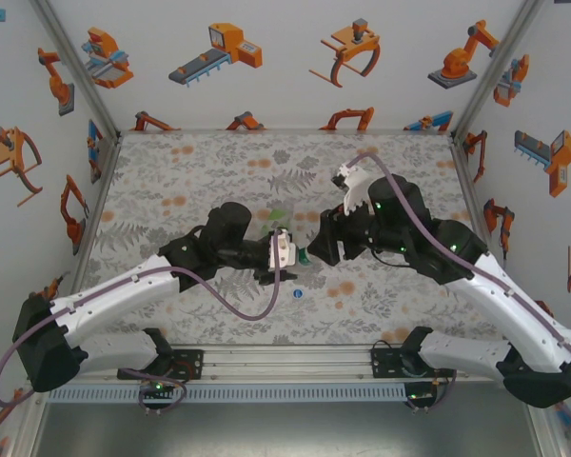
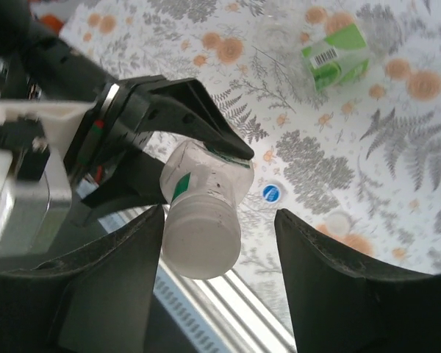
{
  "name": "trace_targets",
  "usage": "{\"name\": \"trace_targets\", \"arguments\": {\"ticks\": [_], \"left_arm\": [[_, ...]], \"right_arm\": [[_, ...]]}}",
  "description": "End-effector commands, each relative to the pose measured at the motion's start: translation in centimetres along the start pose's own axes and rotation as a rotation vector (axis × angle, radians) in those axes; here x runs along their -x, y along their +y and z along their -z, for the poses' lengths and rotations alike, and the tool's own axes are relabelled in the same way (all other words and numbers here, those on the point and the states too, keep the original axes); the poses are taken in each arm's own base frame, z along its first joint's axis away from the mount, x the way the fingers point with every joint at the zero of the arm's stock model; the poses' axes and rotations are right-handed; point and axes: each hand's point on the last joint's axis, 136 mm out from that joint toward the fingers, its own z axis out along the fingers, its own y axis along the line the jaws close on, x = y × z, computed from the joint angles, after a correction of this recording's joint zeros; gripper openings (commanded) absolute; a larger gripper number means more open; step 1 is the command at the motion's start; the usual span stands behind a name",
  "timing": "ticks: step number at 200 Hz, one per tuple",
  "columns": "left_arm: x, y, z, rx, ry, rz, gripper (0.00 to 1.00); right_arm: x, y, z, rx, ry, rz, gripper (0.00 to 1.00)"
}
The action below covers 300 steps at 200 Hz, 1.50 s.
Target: Screw on the bottle caps
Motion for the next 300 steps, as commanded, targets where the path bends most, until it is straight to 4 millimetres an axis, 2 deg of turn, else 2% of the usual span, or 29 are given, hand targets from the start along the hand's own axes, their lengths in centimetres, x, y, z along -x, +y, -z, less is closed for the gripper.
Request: {"name": "trace_targets", "arguments": {"ticks": [1,24,62,97,149,171,214,239,266,300], "left_arm": [[2.3,-0.8,0.8,-0.054,-0.068,-0.039,0.0],[2.5,-1.4,0.9,-0.091,-0.079,-0.031,0.0],[3.0,-1.9,1.1,-0.115,-0.097,-0.021,0.0],[3.3,-2.2,1.2,-0.143,-0.107,-0.019,0.0],[3.2,-2.5,1.3,-0.152,-0.107,-0.018,0.0],[3.3,-2.5,1.4,-0.149,-0.107,-0.02,0.0],[3.2,-2.5,1.5,-0.145,-0.106,-0.023,0.0],[3.4,-2.4,1.6,-0.136,-0.109,-0.027,0.0],[3.0,-1.5,1.6,-0.073,-0.096,-0.03,0.0],[2.8,-1.1,1.7,-0.039,-0.091,-0.037,0.0]], "right_arm": [[-0.4,2.9,2.0,0.149,-0.002,0.34,0.59],[-1.4,5.2,3.4,0.291,0.011,0.597,0.59],[-2.9,6.3,4.2,0.398,0.049,0.836,0.59],[-2.2,6.3,3.8,0.393,0.016,0.909,0.59],[-2.6,7.3,3.0,0.479,0.019,0.906,0.6],[-2.8,7.4,2.8,0.485,0.021,0.906,0.54],[-3.0,7.2,2.8,0.474,0.024,0.907,0.37],[-3.0,6.9,2.6,0.449,0.034,0.883,0.22],[-2.4,5.9,1.9,0.376,0.042,0.766,0.1],[-2.3,5.4,1.3,0.332,0.02,0.604,0.02]]}}
